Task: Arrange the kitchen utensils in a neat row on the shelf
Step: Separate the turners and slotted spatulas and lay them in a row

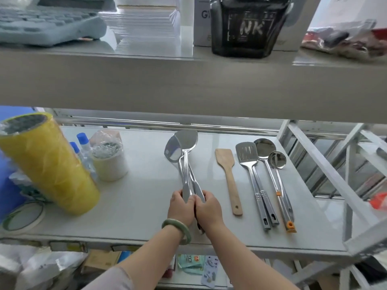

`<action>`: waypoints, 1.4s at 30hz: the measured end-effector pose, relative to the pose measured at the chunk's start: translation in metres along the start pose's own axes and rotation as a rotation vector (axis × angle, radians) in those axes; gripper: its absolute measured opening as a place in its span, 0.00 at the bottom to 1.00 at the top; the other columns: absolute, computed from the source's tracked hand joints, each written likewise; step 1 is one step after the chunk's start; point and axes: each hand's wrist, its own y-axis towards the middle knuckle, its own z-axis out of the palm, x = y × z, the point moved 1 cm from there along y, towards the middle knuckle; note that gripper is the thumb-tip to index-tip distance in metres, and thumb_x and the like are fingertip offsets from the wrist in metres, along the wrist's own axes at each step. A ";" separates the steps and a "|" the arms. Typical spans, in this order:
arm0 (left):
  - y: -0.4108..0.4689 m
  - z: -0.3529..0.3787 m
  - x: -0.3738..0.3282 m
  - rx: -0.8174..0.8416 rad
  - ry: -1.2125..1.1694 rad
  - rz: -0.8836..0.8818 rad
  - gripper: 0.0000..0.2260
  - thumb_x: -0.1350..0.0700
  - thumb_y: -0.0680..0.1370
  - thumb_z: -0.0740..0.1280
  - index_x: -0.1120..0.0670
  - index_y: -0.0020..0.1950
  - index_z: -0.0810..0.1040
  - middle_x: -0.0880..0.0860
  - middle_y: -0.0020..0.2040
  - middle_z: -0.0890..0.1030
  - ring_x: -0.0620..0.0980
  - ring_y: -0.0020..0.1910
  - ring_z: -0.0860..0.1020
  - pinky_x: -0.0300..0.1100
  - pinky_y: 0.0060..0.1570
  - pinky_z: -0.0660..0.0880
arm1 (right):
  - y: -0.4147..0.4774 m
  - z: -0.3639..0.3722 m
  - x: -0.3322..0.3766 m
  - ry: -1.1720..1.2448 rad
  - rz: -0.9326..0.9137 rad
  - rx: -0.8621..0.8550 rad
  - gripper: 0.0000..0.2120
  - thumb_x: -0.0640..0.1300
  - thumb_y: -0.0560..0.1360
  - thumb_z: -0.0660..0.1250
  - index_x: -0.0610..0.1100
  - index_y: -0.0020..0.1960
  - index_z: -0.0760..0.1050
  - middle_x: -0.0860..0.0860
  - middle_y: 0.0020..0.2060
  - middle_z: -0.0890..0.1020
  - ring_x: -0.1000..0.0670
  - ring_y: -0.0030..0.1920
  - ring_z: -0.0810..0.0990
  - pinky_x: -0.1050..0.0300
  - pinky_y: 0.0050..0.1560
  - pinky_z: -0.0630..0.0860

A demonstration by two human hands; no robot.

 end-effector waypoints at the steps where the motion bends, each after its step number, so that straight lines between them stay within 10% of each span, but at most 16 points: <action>1: -0.001 0.007 -0.003 0.021 0.009 0.009 0.15 0.53 0.77 0.63 0.57 0.61 0.70 0.56 0.58 0.78 0.54 0.53 0.78 0.50 0.57 0.75 | 0.001 -0.005 -0.004 0.009 0.008 -0.026 0.11 0.44 0.76 0.60 0.45 0.56 0.76 0.47 0.44 0.84 0.47 0.42 0.81 0.50 0.46 0.79; 8: -0.004 0.049 -0.020 0.159 0.073 0.051 0.14 0.52 0.76 0.63 0.55 0.60 0.71 0.55 0.56 0.79 0.54 0.53 0.79 0.52 0.58 0.76 | 0.010 -0.037 -0.024 0.091 0.094 -0.160 0.23 0.49 0.76 0.58 0.43 0.69 0.66 0.48 0.61 0.78 0.45 0.60 0.77 0.42 0.61 0.75; 18: 0.003 0.087 -0.040 0.227 0.023 0.015 0.15 0.54 0.77 0.63 0.58 0.62 0.71 0.55 0.55 0.79 0.52 0.50 0.78 0.44 0.53 0.74 | 0.019 -0.074 -0.020 0.090 0.068 -0.179 0.15 0.47 0.77 0.54 0.43 0.56 0.75 0.42 0.48 0.82 0.42 0.50 0.79 0.43 0.55 0.76; 23: 0.012 0.084 -0.039 0.239 -0.175 -0.106 0.23 0.55 0.72 0.72 0.57 0.62 0.67 0.57 0.53 0.80 0.53 0.43 0.79 0.46 0.46 0.78 | 0.013 -0.087 -0.013 -0.155 -0.050 -0.148 0.16 0.49 0.70 0.47 0.51 0.32 0.71 0.42 0.47 0.75 0.42 0.51 0.72 0.46 0.55 0.71; 28: 0.015 0.075 -0.039 0.248 -0.177 -0.148 0.28 0.59 0.69 0.73 0.49 0.64 0.64 0.58 0.49 0.80 0.52 0.38 0.79 0.41 0.33 0.77 | 0.025 -0.097 -0.020 -0.563 -0.051 -0.176 0.23 0.40 0.72 0.55 0.47 0.67 0.69 0.44 0.58 0.72 0.45 0.59 0.67 0.52 0.62 0.67; 32: 0.016 0.072 -0.033 0.224 -0.154 -0.109 0.33 0.58 0.69 0.72 0.50 0.71 0.61 0.58 0.56 0.80 0.53 0.42 0.81 0.42 0.40 0.78 | 0.029 -0.097 -0.023 -0.832 -0.071 -0.215 0.30 0.33 0.73 0.56 0.47 0.73 0.58 0.44 0.55 0.73 0.45 0.56 0.70 0.55 0.56 0.72; 42: 0.018 0.058 -0.031 0.114 -0.117 -0.070 0.34 0.59 0.69 0.71 0.51 0.73 0.61 0.55 0.58 0.79 0.58 0.46 0.82 0.50 0.46 0.82 | 0.035 -0.107 -0.010 -0.684 0.023 -0.219 0.17 0.49 0.68 0.67 0.34 0.44 0.79 0.43 0.36 0.79 0.42 0.42 0.80 0.55 0.37 0.73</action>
